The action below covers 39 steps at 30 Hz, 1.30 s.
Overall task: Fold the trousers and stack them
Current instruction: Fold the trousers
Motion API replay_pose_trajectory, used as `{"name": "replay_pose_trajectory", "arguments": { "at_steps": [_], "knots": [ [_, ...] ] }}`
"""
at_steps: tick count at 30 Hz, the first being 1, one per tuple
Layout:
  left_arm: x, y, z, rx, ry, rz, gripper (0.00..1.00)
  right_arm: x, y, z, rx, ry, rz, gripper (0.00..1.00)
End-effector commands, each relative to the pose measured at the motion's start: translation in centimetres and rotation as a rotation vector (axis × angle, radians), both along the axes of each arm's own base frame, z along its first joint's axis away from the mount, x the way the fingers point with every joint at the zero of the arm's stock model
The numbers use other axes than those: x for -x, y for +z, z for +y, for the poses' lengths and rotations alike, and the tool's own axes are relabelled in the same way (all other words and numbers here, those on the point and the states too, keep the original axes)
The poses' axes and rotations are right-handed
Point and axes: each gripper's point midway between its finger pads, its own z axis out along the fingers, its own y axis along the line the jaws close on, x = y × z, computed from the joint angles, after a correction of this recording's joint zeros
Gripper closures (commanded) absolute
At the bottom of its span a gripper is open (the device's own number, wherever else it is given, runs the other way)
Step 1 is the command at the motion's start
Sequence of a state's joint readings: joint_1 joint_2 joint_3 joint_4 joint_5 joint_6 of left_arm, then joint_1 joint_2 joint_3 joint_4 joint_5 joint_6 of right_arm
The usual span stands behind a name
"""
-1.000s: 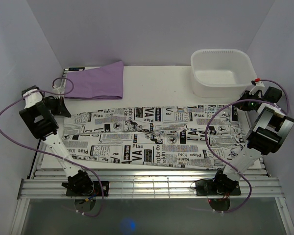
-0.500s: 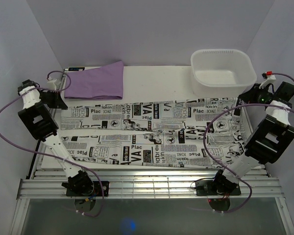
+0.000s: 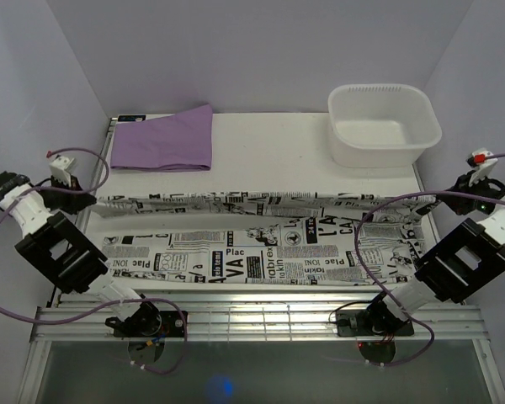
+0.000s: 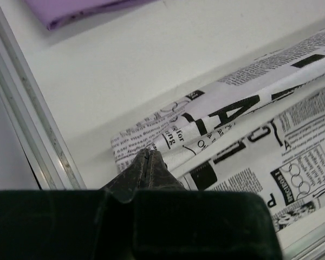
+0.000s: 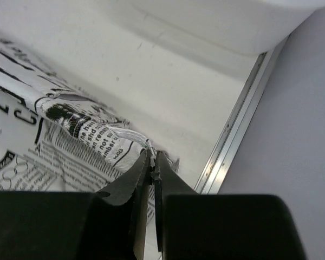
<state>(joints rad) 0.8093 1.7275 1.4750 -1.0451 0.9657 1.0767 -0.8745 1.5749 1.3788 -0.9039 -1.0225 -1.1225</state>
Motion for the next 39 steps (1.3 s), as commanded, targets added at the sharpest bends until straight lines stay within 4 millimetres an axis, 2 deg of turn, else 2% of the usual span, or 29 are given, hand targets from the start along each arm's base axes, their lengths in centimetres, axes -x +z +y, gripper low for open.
{"name": "replay_pose_trajectory", "arguments": {
  "at_steps": [1,4,6,8,10,13,15,21,22,23,25,28,29,31,33,35,36,37,38,39],
  "knots": [
    [6.2,-5.6,-0.1,-0.11,-0.113,0.05,1.0,8.0,-6.7,-0.7,0.144,0.138,0.195,0.92],
    [9.7,-9.7,-0.2,-0.118,-0.124,0.153,1.0,11.4,-10.8,-1.9,0.137,0.149,0.313,0.92],
    [12.6,-12.4,0.1,-0.13,-0.135,0.232,1.0,13.7,-12.5,-1.8,0.12,0.188,0.407,0.92],
    [14.0,-13.7,1.5,-0.133,-0.097,0.252,1.0,15.8,-14.0,-2.4,0.126,0.204,0.444,0.92],
    [14.3,-14.0,2.7,-0.149,-0.087,0.259,1.0,17.0,-14.7,-2.8,0.132,0.195,0.457,0.92],
    [14.5,-14.4,3.9,-0.156,-0.065,0.285,1.0,17.7,-15.0,-2.7,0.123,0.207,0.473,0.92],
    [14.0,-14.1,4.2,-0.159,-0.053,0.274,1.0,17.4,-14.9,-2.3,0.114,0.193,0.461,0.92],
    [12.0,-15.1,3.2,-0.173,-0.019,0.366,1.0,15.3,-17.7,-0.7,0.167,0.16,0.516,0.92],
    [11.7,-15.7,3.4,-0.197,-0.018,0.384,1.0,14.4,-18.0,-0.1,0.18,0.177,0.518,0.92],
    [10.8,-15.9,2.9,-0.193,-0.008,0.401,1.0,13.6,-18.6,-0.3,0.208,0.165,0.511,0.92],
    [9.5,-16.4,3.1,-0.213,0.011,0.406,1.0,11.9,-18.6,0.2,0.208,0.139,0.513,0.92],
    [6.7,-16.0,3.0,-0.203,0.04,0.411,1.0,9.1,-18.0,0.2,0.224,0.113,0.488,0.92],
    [4.9,-15.6,3.3,-0.194,0.055,0.402,1.0,8.4,-17.7,0.2,0.224,0.112,0.477,0.92],
    [3.5,-15.0,3.6,-0.18,0.063,0.398,1.0,7.0,-16.7,-0.2,0.237,0.116,0.462,0.92],
    [1.8,-14.0,4.8,-0.191,0.068,0.372,1.0,6.3,-16.0,-0.6,0.248,0.125,0.447,0.92],
    [1.2,-13.4,5.4,-0.201,0.069,0.368,1.0,5.6,-15.0,-1.5,0.291,0.129,0.422,0.92],
    [0.6,-13.0,6.0,-0.215,0.072,0.359,1.0,5.5,-14.7,-1.6,0.304,0.148,0.415,0.92],
    [0.8,-12.9,5.8,-0.208,0.053,0.369,1.0,5.8,-14.3,-1.3,0.3,0.172,0.421,0.92],
    [1.0,-12.7,5.6,-0.202,0.036,0.377,1.0,5.9,-14.1,-1.3,0.32,0.196,0.42,0.89],
    [0.8,-12.2,5.6,-0.197,0.019,0.372,1.0,5.9,-13.8,-1.4,0.328,0.198,0.422,0.74]
  ]
}}
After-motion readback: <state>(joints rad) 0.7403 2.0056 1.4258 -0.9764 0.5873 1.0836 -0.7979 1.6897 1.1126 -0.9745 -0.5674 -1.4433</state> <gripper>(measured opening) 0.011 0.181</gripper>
